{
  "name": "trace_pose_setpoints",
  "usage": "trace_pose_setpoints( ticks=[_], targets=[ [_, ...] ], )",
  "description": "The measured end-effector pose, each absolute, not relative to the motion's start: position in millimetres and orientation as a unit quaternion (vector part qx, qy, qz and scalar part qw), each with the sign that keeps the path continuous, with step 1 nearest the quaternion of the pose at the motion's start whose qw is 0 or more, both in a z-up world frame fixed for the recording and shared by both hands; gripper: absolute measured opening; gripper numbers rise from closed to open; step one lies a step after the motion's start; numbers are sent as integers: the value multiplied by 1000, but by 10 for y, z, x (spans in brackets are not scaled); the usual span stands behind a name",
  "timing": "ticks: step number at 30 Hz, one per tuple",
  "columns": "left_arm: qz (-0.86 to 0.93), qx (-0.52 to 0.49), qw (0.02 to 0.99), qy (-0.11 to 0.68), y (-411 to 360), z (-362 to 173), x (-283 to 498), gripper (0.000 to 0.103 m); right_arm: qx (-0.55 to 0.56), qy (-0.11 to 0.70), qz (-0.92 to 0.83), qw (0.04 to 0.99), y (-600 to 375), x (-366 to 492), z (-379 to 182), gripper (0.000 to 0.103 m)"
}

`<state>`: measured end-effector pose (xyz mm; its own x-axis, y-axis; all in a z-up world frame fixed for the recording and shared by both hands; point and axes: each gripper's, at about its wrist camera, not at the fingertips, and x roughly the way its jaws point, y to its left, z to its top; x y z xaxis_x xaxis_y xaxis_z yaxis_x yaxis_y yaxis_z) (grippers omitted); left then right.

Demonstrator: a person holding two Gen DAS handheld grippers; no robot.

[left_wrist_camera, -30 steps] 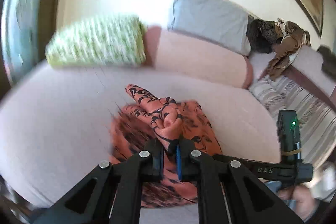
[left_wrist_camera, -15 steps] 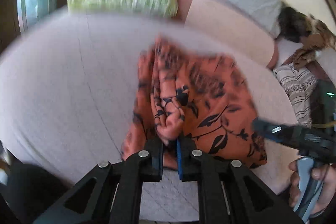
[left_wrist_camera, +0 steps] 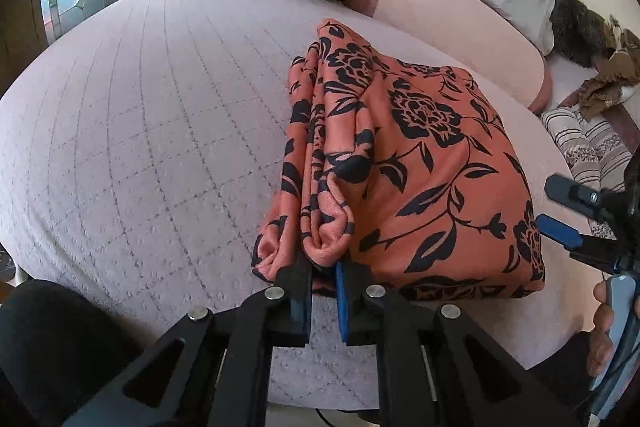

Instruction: Fold small clothes

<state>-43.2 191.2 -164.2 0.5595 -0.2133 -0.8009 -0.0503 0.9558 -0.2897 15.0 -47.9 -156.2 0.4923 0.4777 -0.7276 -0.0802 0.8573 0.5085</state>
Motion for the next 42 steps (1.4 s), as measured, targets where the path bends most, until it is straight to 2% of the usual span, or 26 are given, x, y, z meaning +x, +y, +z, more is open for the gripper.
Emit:
trace_pose_setpoints(
  ticks=[2,5,7,11,12,14,15,17,18,22,25,29,31,32,33,35,37,38,40,42],
  targets=[
    [-45,-140,870,471,1897,-1645,-416,11,241,476,177,827,-546,180,-1628,89],
    [-43,-131,870,473,1845,-1492,-412,14,252,540,168,786,-539,284,-1985,91],
    [-44,-116,888,442,1743,-1309,-358,15,254,519,176,797,-553,230,-1945,91],
    [-75,-104,911,391,1691,-915,-168,42,247,519,184,798,-539,214,-1950,91],
    [-75,-108,909,396,1688,-942,-72,43,246,518,185,799,-536,212,-1951,91],
    [-78,-117,888,438,1691,-1133,178,43,247,515,185,800,-526,192,-1943,91],
    [-83,-140,865,474,1724,-1337,302,40,249,513,187,800,-532,187,-1942,91],
    [-87,-180,821,535,1804,-1727,410,14,254,510,190,800,-558,140,-1971,91],
    [-90,-202,820,528,1865,-1772,384,12,256,509,192,799,-574,134,-1976,91],
    [-66,-126,880,453,1773,-1414,124,11,254,509,201,798,-603,133,-1970,91],
    [-63,-139,848,507,1793,-1819,266,11,241,511,203,799,-576,161,-1971,92],
    [-79,-116,869,474,1684,-1434,253,15,225,516,214,799,-590,137,-1945,92],
    [-94,-100,887,441,1626,-1198,305,20,234,515,217,795,-620,142,-1967,92],
    [-99,-99,891,432,1610,-1131,353,29,237,515,218,794,-628,144,-1972,92],
    [-104,-94,894,425,1601,-1088,441,42,239,515,219,794,-635,143,-1973,92],
    [-100,-92,890,435,1610,-1197,710,55,240,516,219,792,-643,136,-1973,92],
    [-88,-113,859,492,1675,-1461,965,54,236,518,221,792,-626,138,-1966,92],
    [-87,-156,830,529,1773,-1624,1006,54,235,519,224,791,-634,143,-1963,92],
    [-101,-193,828,517,1865,-1695,919,52,236,520,226,789,-657,138,-1966,92],
    [-106,-155,837,513,1835,-1744,870,27,240,519,228,788,-670,137,-1969,92]
  ],
)
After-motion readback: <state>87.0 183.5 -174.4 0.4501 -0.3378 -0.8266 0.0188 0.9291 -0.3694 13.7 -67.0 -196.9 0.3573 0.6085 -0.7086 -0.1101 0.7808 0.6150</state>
